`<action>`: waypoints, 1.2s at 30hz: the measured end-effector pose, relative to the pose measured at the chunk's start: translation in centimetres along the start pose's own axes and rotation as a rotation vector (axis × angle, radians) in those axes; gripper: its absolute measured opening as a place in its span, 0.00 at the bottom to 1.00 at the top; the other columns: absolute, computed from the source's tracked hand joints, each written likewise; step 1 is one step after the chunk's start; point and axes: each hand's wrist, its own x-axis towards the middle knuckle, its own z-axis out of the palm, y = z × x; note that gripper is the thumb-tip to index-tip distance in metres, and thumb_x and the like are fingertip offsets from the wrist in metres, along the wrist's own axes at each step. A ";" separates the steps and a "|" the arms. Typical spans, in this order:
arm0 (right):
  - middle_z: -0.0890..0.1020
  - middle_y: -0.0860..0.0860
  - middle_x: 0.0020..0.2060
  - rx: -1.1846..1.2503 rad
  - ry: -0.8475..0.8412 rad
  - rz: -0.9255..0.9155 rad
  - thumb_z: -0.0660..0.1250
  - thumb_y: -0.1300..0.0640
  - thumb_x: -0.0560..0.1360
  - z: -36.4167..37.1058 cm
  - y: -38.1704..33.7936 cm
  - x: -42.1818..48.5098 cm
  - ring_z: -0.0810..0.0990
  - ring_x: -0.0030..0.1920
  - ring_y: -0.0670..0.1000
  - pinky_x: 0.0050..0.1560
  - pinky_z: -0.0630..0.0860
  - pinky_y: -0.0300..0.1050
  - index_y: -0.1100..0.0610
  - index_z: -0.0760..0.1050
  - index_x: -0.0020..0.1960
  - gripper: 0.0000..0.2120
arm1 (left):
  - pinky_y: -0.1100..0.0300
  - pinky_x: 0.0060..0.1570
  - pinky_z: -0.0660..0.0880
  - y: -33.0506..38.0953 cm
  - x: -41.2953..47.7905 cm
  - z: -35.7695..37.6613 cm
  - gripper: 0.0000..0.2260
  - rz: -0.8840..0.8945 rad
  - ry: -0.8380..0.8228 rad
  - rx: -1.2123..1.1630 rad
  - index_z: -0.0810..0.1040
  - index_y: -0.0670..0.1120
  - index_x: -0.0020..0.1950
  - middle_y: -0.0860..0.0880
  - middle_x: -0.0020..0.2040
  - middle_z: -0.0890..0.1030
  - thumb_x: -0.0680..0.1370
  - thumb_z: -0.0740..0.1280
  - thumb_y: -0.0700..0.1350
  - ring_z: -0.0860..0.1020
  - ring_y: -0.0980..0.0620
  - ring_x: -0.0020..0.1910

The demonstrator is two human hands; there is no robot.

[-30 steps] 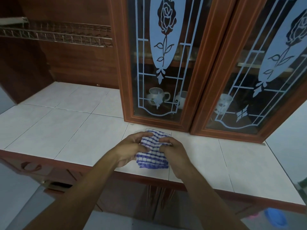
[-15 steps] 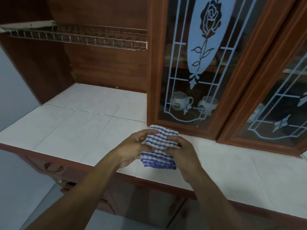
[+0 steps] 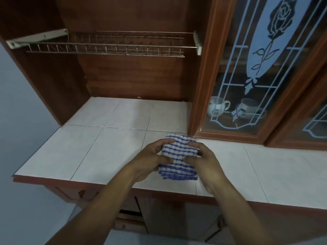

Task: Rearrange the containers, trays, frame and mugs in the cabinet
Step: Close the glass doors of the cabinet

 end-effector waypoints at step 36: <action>0.78 0.54 0.57 -0.398 0.008 0.065 0.70 0.72 0.71 23.7 4.3 5.8 0.80 0.56 0.57 0.57 0.79 0.51 0.59 0.74 0.62 0.21 | 0.48 0.54 0.79 -3.9 1.2 -24.8 0.30 -0.032 -0.057 0.384 0.69 0.44 0.72 0.43 0.62 0.77 0.71 0.72 0.31 0.78 0.44 0.57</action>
